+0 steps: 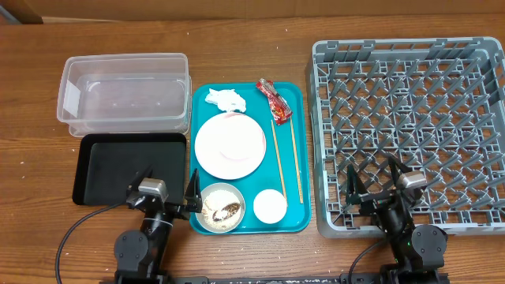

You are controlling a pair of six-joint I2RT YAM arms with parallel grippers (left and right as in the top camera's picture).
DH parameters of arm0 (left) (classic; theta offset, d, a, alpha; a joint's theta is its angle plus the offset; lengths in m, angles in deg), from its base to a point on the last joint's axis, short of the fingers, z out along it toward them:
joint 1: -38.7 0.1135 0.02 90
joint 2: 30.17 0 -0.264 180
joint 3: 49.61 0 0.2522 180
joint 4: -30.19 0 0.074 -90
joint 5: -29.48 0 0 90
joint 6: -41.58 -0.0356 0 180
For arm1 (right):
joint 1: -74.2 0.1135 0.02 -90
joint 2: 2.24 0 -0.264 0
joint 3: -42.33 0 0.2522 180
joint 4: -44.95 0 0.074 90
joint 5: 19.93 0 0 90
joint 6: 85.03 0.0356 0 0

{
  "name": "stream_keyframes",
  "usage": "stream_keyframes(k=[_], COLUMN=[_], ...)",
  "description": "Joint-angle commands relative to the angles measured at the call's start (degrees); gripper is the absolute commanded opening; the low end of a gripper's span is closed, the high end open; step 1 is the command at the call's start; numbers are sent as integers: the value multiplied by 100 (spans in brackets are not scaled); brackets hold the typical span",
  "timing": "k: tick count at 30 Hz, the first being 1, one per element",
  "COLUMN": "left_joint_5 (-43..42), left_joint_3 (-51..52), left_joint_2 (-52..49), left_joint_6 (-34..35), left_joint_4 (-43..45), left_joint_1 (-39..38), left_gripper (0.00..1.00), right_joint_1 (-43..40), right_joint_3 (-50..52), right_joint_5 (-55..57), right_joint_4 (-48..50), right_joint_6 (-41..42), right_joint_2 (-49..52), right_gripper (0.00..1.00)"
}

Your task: Sort waste into correct bins and load items into the dishwasher

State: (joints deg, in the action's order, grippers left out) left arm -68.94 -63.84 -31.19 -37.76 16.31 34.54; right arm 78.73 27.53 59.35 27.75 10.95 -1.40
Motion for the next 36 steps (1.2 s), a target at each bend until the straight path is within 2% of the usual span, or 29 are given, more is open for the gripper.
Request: stream_keyframes(k=[1,3,5,9,13,15,19,23,25,27,30,33,36], left_joint_5=[-411,-472,-498,-844,-1165,-1388,-2398,-3427,-3722,-3661,-2848,-1843,-1226], left_joint_3=[-35,-238,-658,-1869,-3418,-4240,-5619,-6398,-6553,-6603,-6603,-6603,-6603], left_joint_2=[55,46,-57,-754,-2159,-3003,-4389,-5307,-5694,-6011,-6513,-7001,-7473], left_joint_6=[522,522,522,455,455,437,48,610,634,632,608,612,636], left_joint_4=[621,839,588,-686,-2109,-2739,-3589,-3574,-3665,-4026,-4885,-5657,-6054], left_joint_1=[-35,-37,-37,-35,-37,-37,-37,-42,-127,-374,-1117,-1956,-2684], left_gripper=[100,100,100,100,100,100,100,100,100,100,100,100,100], right_joint_1=[-7,-7,-7,-7,-7,-7,-7,-7,-7,-7,-7,-17,-20], right_joint_3=[42,-111,-400,-1228,-2369,-3008,-4291,-5685,-6426,-7010,-7753,-8076,-8142], right_joint_5=[-542,-872,-1047,-1003,-645,-533,-518,-522,-542,-553,-599,-588,-584], right_joint_4=[195,254,138,-577,-1707,-2229,-3217,-4382,-4935,-5311,-5718,-5637,-5313], right_joint_6=[24,24,61,264,262,260,258,203,140,155,149,162,501], right_joint_2=[-68,-68,-68,59,649,1158,2430,3917,4673,5250,5987,6413,6684], right_gripper=[100,100,100,100,100,100,100,100,100,100,100,100,100])
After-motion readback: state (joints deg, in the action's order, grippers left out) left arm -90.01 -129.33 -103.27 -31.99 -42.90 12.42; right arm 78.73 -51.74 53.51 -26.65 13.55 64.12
